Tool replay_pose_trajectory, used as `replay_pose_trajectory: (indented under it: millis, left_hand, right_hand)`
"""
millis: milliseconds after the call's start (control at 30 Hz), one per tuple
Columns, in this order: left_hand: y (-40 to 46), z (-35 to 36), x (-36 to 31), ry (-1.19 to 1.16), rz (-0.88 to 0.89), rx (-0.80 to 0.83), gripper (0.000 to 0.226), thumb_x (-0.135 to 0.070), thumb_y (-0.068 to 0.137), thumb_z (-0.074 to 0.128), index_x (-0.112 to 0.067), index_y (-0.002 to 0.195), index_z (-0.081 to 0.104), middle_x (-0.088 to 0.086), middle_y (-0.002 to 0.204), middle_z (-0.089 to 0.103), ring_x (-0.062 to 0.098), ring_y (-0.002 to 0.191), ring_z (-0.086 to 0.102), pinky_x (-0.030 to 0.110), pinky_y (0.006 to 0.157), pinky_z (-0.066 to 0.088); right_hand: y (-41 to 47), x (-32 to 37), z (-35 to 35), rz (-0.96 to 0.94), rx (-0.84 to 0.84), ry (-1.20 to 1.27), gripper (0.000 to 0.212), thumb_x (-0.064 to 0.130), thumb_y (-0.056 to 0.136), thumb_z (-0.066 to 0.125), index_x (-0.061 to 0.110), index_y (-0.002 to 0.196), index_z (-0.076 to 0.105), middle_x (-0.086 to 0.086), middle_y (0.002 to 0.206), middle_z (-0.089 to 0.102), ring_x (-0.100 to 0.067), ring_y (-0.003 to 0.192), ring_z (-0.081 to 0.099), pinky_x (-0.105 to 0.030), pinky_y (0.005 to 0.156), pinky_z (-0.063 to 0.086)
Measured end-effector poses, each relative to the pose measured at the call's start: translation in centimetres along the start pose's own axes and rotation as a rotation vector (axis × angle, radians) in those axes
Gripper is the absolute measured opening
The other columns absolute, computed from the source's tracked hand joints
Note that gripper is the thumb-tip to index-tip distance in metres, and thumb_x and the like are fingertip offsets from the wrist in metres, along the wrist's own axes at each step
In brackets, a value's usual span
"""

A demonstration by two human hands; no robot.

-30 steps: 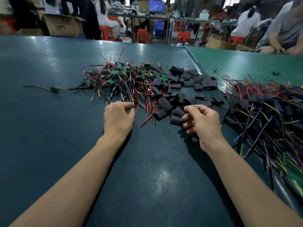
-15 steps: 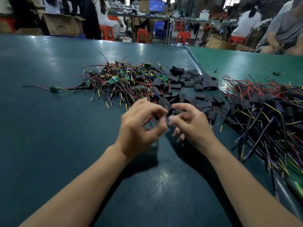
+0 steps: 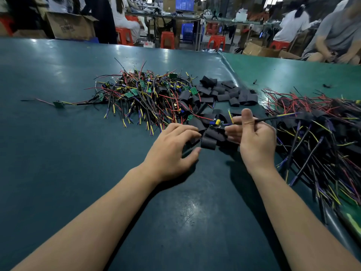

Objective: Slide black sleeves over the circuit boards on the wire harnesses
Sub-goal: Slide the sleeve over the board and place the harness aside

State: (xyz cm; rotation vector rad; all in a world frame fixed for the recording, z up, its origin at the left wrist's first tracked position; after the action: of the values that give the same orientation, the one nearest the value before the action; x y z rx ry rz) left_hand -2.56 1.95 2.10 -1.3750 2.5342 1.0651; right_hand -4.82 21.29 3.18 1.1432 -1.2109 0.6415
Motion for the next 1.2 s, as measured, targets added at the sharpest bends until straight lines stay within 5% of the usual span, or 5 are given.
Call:
replay_pose_trajectory:
  millis: [133, 333, 600, 867, 1200]
  left_hand:
    - [0.2, 1.6, -0.5, 0.048, 0.121, 0.227, 0.043, -0.032, 0.097, 0.055, -0.023, 0.139, 0.052, -0.006, 0.152, 0.042, 0.019, 0.144, 0.028, 0.037, 0.117, 0.024]
    - [0.1, 1.6, -0.4, 0.087, 0.103, 0.224, 0.034, -0.037, 0.096, 0.054, -0.025, 0.128, 0.060, -0.011, 0.135, 0.057, 0.015, 0.133, 0.036, 0.038, 0.112, 0.025]
    - [0.1, 1.5, -0.5, 0.100, 0.108, 0.172, 0.024, -0.039, 0.095, 0.058, -0.029, 0.114, 0.069, -0.012, 0.130, 0.059, 0.016, 0.131, 0.038, 0.036, 0.109, 0.025]
    - [-0.1, -0.1, -1.2, 0.061, 0.158, -0.033, 0.019, -0.027, 0.082, 0.075, -0.018, 0.098, 0.072, -0.005, 0.090, 0.073, 0.024, 0.087, 0.063, 0.041, 0.081, 0.045]
    - [-0.7, -3.1, 2.5, -0.435, -0.270, -0.492, 0.029, -0.007, 0.077, 0.079, -0.012, 0.100, 0.062, -0.008, 0.092, 0.071, 0.006, 0.086, 0.069, 0.033, 0.084, 0.057]
  right_hand:
    - [0.2, 1.4, -0.6, -0.118, -0.055, 0.149, 0.025, 0.021, 0.081, 0.081, 0.019, 0.083, 0.056, 0.003, 0.063, 0.059, -0.015, 0.057, 0.056, -0.028, 0.060, 0.050]
    - [0.9, 1.0, -1.5, 0.030, -0.108, 0.456, 0.026, -0.009, 0.087, 0.062, 0.013, 0.088, 0.050, 0.009, 0.052, 0.050, -0.012, 0.045, 0.047, -0.025, 0.049, 0.040]
    - [0.6, -0.4, -0.2, 0.012, 0.147, -0.197, 0.030, 0.043, 0.097, 0.057, 0.021, 0.084, 0.072, 0.000, 0.068, 0.071, -0.018, 0.064, 0.069, -0.033, 0.067, 0.058]
    - [0.9, -0.3, -0.4, 0.159, 0.052, 0.362, 0.022, 0.026, 0.085, 0.070, 0.009, 0.081, 0.056, -0.002, 0.076, 0.068, -0.022, 0.079, 0.071, -0.029, 0.071, 0.059]
    - [0.9, 1.1, -0.7, 0.174, 0.094, 0.538, 0.026, -0.013, 0.085, 0.062, 0.007, 0.102, 0.061, -0.010, 0.090, 0.073, -0.019, 0.087, 0.070, -0.023, 0.076, 0.054]
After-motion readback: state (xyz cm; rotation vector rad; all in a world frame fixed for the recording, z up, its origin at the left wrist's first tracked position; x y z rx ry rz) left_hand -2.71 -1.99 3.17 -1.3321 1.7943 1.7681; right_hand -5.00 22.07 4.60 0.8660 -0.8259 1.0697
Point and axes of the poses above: each hand's wrist, its own y-axis towards the middle knuckle, its own z-axis out of the palm, x = y × z, the point moved 5 cm from there along y, towards the middle knuckle
